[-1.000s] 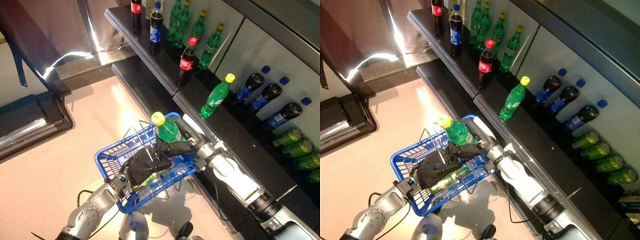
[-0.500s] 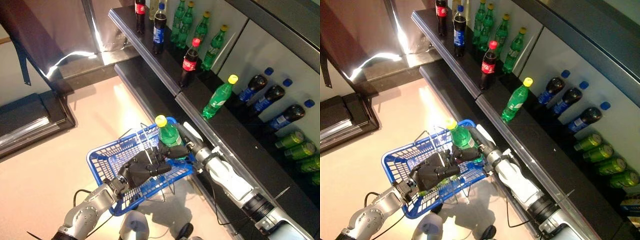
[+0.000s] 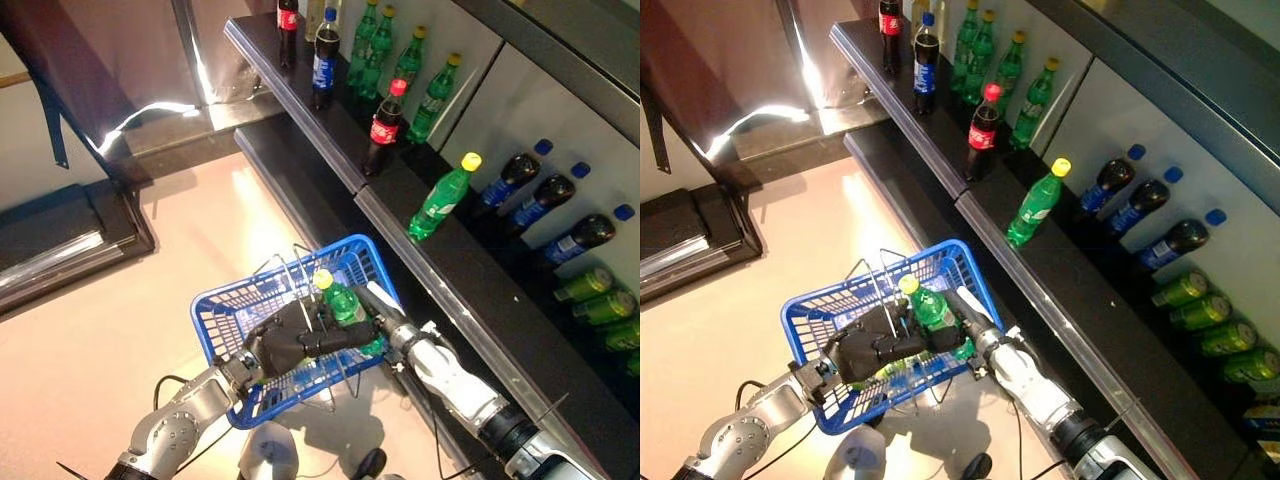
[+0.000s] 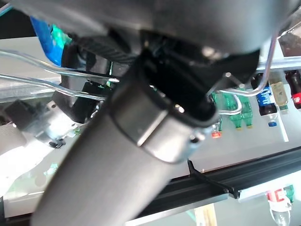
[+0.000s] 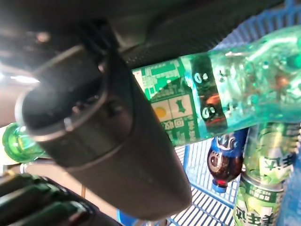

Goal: Pick up the drink and place into the basket.

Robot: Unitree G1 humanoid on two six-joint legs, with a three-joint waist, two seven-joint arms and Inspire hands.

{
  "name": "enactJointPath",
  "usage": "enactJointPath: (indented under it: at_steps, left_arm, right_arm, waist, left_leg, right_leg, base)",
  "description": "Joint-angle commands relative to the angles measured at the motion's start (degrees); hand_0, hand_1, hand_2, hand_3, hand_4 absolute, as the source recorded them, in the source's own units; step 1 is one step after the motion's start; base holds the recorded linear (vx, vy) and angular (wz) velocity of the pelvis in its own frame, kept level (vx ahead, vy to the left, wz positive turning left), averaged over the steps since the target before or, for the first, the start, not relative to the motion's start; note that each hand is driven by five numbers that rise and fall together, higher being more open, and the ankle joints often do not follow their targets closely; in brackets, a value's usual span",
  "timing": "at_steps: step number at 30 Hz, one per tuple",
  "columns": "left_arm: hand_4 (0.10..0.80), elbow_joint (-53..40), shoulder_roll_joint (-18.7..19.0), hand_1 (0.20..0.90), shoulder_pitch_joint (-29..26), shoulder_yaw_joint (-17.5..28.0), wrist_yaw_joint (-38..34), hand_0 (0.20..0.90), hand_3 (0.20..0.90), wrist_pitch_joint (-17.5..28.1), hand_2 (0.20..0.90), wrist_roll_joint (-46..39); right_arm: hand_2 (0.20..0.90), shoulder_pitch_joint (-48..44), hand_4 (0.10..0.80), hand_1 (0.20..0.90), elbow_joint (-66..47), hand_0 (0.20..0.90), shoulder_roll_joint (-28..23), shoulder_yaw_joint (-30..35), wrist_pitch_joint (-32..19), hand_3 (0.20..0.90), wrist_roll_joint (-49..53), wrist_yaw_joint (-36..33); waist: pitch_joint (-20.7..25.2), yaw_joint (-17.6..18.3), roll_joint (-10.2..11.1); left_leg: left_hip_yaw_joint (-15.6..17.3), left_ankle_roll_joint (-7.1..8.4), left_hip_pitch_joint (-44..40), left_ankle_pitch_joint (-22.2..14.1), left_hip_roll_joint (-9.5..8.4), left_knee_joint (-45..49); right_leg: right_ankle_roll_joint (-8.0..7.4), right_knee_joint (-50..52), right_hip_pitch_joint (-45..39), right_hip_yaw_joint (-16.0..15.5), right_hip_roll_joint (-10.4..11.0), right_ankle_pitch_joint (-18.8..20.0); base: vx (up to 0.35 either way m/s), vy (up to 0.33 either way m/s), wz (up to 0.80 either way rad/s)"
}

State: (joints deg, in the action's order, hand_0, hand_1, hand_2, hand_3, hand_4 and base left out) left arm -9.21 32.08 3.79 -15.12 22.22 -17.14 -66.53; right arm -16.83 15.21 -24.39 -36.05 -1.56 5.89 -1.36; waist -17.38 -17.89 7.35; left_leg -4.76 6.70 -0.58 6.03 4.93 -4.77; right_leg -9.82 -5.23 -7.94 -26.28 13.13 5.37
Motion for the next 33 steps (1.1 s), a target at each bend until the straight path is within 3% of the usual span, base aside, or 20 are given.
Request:
enactJointPath:
  at_steps: [1,26,33]
  left_arm:
    - [0.1,-22.35,-10.33,0.3,-16.45,-1.82,18.53,0.3,0.2,8.0,0.3,-6.5]
    - [0.1,-22.15,-10.95,0.3,-19.45,-5.21,21.14,0.3,0.2,6.15,0.3,-4.42]
    - [0.1,-22.02,-11.28,0.3,-20.4,-6.24,21.97,0.3,0.2,5.64,0.3,-5.03]
  right_arm:
    - [0.3,-5.38,0.1,0.3,-2.18,0.3,-0.05,-2.83,-5.88,0.2,-1.88,-0.59]
    - [0.3,-15.95,0.1,0.3,-0.83,0.3,-0.74,-11.67,-5.11,0.2,-22.5,0.06]
    - [0.3,-19.47,0.1,0.3,0.95,0.3,0.1,-14.0,-4.76,0.2,-23.7,0.69]
  waist:
    - [13.53,-0.21,-3.02]
    - [13.84,-2.32,-2.42]
    - [13.93,-3.22,-2.18]
  left_leg:
    - [-1.8,-2.53,0.64,-1.29,-4.82,-0.23]
    - [-3.88,-2.5,1.06,-0.98,-5.39,-0.23]
    - [-4.69,-2.37,0.99,-0.97,-5.45,-0.23]
  right_leg:
    - [0.11,0.23,-3.3,-1.55,-2.5,-2.91]
    - [0.22,0.23,-3.49,-2.24,-2.69,-2.92]
    - [0.33,0.23,-3.61,-2.81,-2.74,-2.86]
  base:
    - [0.0,0.0,0.0]
    - [0.0,0.0,0.0]
    - [0.001,0.002,0.08]
